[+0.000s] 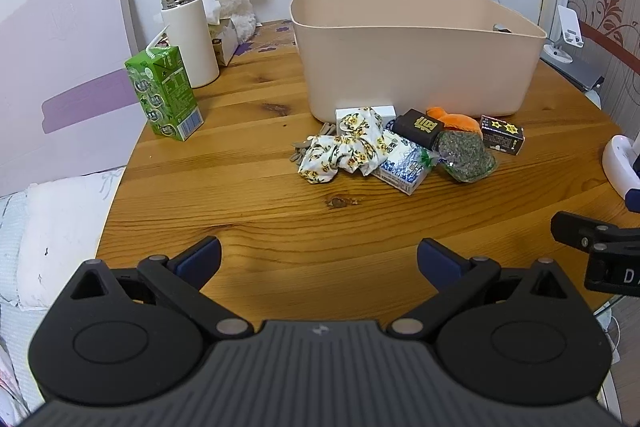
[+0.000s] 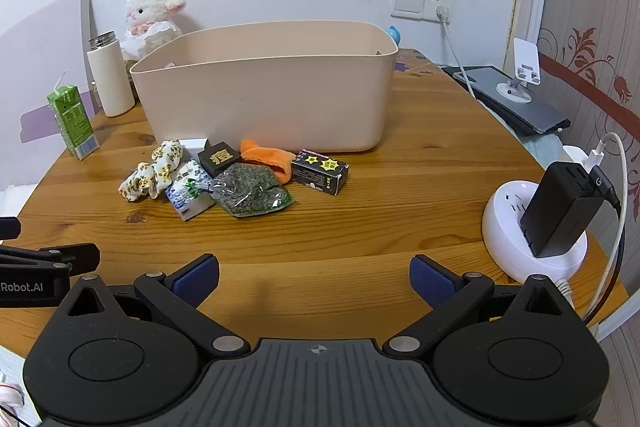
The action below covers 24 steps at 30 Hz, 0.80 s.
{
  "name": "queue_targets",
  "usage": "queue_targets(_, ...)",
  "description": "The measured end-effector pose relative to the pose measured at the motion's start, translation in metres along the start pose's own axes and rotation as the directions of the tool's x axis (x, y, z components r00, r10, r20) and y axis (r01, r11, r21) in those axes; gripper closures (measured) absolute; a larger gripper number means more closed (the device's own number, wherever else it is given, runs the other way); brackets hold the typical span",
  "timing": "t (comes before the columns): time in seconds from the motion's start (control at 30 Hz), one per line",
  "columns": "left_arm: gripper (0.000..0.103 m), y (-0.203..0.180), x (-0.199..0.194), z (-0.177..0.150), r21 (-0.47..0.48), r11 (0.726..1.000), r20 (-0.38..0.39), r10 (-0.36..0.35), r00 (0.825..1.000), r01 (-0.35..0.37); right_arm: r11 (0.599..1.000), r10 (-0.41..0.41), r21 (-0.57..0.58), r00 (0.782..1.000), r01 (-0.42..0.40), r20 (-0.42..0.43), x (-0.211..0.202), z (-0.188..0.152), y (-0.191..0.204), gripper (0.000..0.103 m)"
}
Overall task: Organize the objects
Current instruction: 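Move both tools toward the pile of items in front of the bin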
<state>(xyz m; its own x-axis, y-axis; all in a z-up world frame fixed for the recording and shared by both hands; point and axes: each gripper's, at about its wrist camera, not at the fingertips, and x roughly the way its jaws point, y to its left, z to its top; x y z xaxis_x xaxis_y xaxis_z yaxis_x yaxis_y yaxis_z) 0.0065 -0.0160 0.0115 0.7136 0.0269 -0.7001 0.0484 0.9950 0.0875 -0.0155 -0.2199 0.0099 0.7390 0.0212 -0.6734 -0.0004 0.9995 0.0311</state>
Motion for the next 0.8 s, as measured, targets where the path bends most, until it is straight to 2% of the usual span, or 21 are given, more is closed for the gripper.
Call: queue_targets(0.8, 0.000, 0.004, 0.014, 0.005, -0.004, 1.000, -0.008, -0.011, 1.000, 0.011, 0.999, -0.002, -0.037, 1.000, 0.001, -0.015, 0.015, 0.005, 0.004, 0.001)
